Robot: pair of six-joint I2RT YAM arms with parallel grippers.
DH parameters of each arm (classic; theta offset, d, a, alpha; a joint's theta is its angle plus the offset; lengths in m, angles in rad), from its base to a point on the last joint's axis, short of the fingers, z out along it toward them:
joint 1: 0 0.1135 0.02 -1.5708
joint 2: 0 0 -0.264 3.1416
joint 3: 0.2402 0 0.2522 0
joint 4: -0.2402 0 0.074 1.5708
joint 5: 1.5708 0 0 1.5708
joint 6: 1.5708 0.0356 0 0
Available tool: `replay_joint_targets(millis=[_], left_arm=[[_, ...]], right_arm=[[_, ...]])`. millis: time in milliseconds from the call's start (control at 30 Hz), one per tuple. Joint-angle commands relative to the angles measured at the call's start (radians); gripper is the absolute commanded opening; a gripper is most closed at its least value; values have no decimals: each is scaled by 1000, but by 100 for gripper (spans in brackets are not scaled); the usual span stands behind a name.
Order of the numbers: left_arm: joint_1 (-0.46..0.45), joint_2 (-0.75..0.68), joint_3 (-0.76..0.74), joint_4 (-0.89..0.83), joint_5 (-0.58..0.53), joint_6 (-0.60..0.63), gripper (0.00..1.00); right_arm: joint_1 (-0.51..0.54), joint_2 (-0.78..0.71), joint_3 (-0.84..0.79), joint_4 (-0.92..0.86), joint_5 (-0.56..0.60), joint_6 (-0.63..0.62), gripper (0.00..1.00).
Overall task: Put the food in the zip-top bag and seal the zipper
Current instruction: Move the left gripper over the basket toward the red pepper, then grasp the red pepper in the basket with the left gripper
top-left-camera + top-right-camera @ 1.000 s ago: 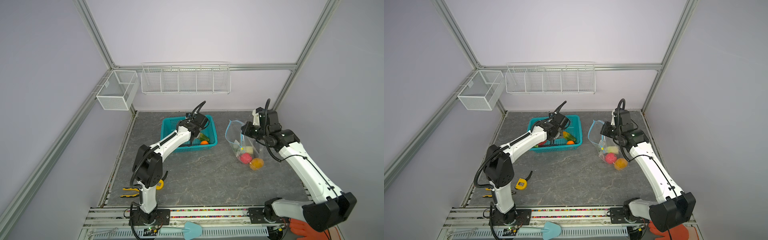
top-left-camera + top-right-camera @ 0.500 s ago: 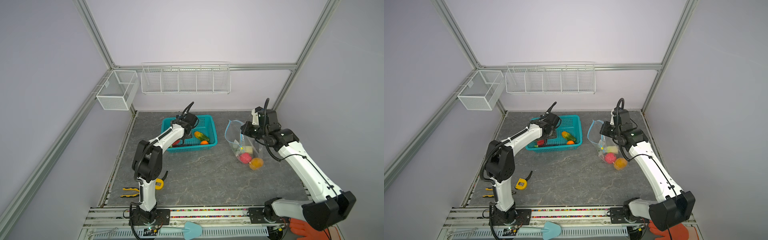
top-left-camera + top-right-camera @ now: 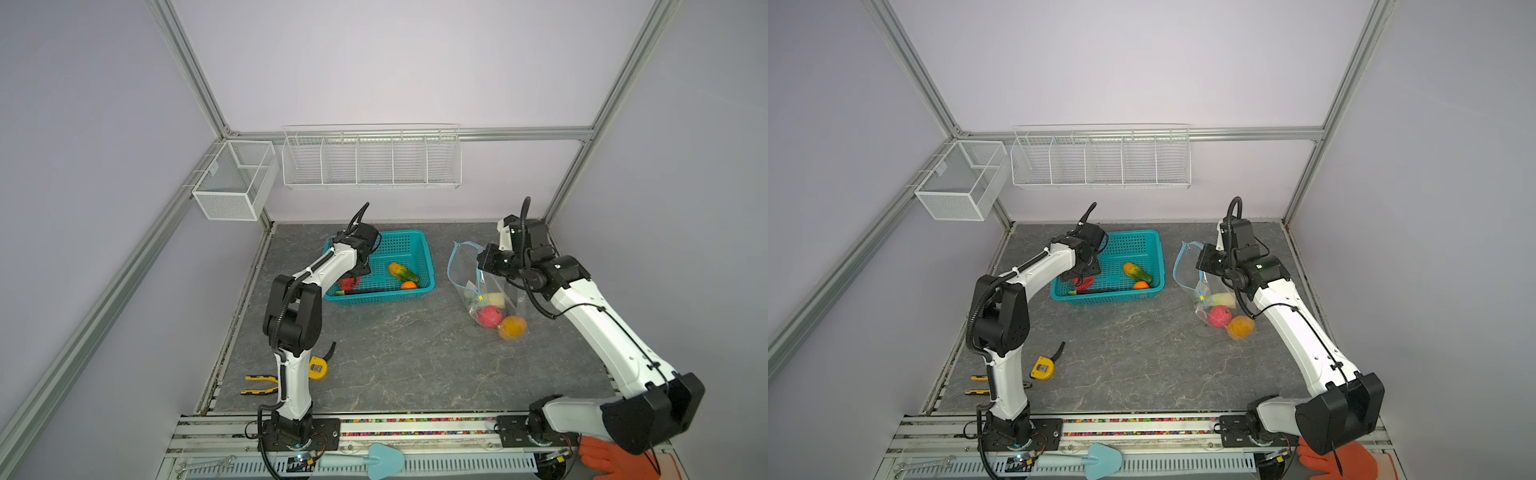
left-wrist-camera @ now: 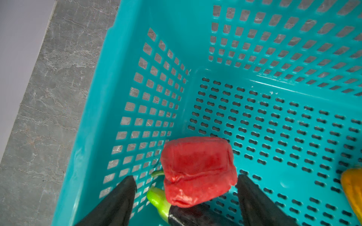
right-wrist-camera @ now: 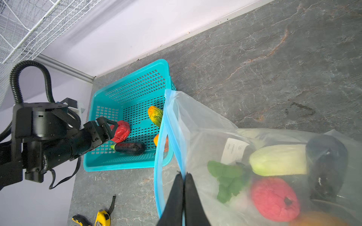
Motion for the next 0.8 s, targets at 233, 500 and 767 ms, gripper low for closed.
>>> replay_joint_targets(millis=[233,500,767], left_arm=[[18,72,8,-4,83,0,72],[17,100,12,1,116,-4,79],[18,124,51,0,133,7,84]], right_arm=[[12,23,20,-3,-10,-13,7],[14,22,15,-5,2,-9,7],[18,21,22,-23,13,-20,7]])
